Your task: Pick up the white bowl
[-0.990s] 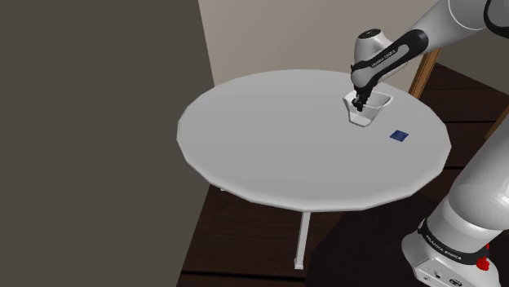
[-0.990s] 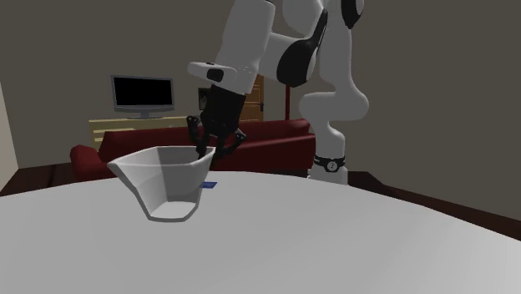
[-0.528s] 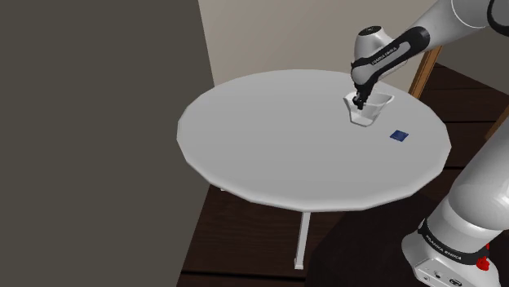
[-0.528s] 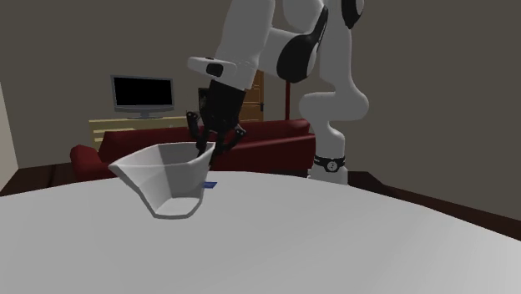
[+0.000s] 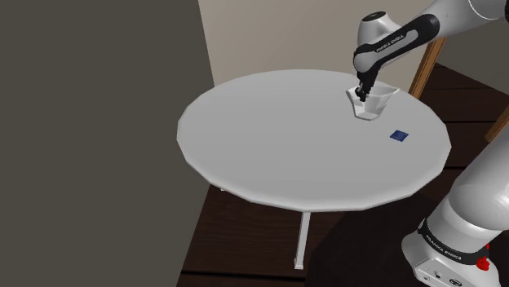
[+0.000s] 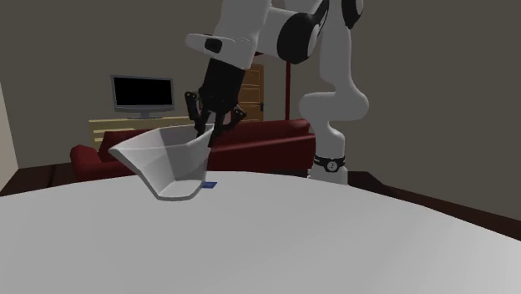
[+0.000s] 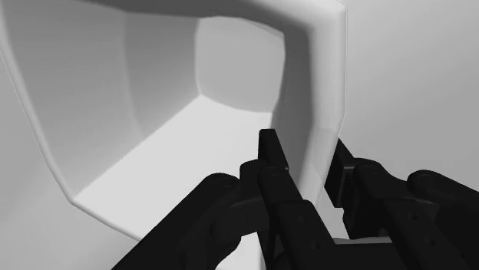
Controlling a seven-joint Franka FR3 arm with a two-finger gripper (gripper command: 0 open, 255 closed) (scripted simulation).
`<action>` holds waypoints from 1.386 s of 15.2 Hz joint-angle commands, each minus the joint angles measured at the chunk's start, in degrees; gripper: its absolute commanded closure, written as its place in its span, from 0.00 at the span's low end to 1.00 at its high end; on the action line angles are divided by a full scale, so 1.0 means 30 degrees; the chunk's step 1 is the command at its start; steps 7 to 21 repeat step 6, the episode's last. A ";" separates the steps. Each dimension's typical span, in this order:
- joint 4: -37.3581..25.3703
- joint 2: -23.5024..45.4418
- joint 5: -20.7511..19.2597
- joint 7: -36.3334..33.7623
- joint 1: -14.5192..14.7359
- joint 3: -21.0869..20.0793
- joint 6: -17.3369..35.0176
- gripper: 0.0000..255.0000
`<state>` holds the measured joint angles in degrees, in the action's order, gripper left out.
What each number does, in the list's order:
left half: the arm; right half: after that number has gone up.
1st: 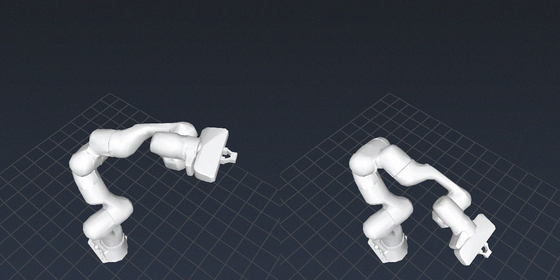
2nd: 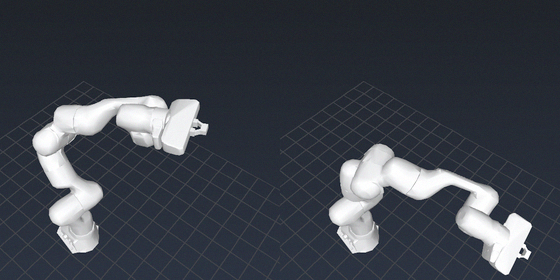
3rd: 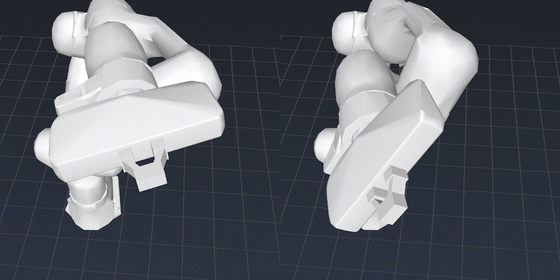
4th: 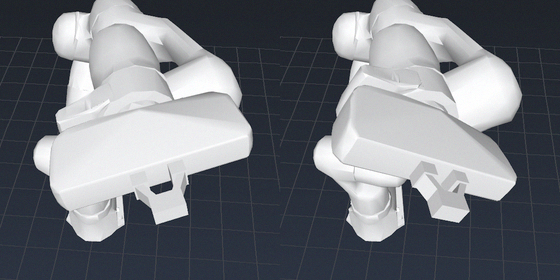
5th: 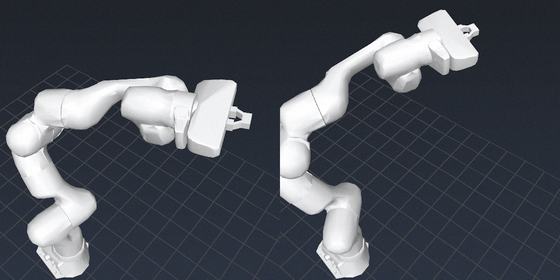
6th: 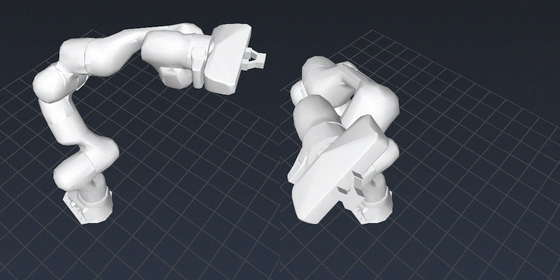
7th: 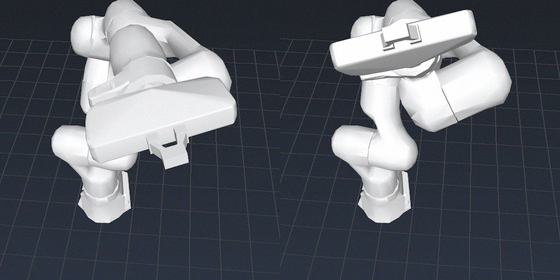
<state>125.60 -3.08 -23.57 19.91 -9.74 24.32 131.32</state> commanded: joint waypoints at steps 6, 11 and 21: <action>-0.0730 -0.0632 0.0079 0.0283 0.0088 -0.0122 -0.1302 1.00; -0.0730 -0.0632 0.0079 0.0283 0.0088 -0.0122 -0.1302 1.00; -0.0730 -0.0632 0.0079 0.0283 0.0088 -0.0122 -0.1302 1.00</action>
